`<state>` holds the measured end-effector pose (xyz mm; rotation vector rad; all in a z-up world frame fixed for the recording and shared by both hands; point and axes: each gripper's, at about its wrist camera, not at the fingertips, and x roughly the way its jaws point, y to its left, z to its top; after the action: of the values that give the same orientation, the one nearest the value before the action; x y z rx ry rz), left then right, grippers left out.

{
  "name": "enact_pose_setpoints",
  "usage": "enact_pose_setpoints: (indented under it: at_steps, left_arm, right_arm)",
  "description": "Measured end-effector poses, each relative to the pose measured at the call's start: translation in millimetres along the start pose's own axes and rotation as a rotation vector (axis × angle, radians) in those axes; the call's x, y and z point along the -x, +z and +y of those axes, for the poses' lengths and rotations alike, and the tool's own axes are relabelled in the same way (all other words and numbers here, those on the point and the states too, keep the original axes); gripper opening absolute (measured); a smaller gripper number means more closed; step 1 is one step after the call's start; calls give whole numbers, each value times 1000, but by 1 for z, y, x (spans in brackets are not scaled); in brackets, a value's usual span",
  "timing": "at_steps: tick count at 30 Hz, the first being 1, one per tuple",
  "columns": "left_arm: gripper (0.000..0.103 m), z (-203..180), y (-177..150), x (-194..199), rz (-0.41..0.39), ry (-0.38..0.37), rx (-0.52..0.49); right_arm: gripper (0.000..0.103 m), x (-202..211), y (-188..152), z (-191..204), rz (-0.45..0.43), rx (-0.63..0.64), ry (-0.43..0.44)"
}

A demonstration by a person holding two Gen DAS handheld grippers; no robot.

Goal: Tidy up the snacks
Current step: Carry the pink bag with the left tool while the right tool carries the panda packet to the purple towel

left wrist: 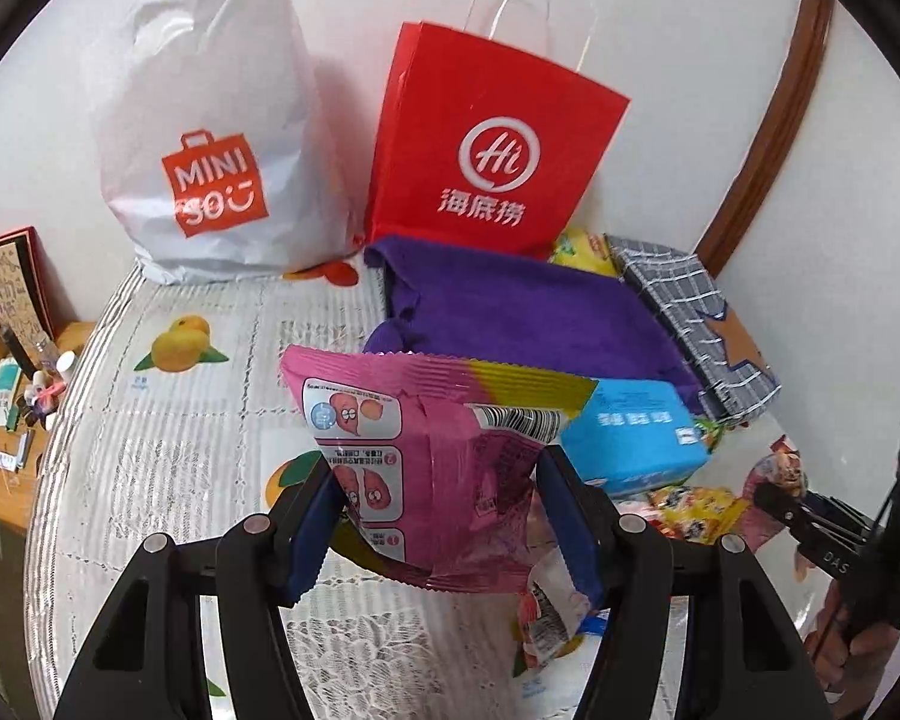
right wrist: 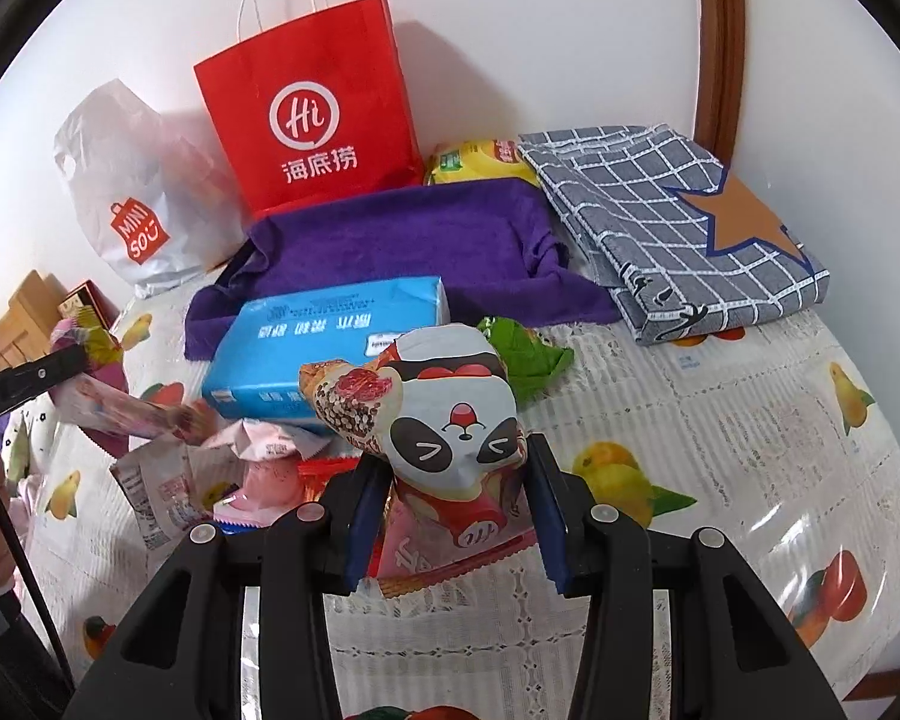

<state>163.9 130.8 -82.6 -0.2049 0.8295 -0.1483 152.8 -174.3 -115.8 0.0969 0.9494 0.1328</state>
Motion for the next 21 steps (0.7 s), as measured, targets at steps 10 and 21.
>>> enact_pose_setpoints:
  at_steps: [10, 21]
  left_arm:
    - [62, -24, 5, 19, -26, -50, -8]
    - [62, -51, 25, 17, -44, -21, -15]
  right_arm:
    - [42, 15, 13, 6, -37, 29, 14]
    - [40, 19, 36, 12, -72, 91, 83]
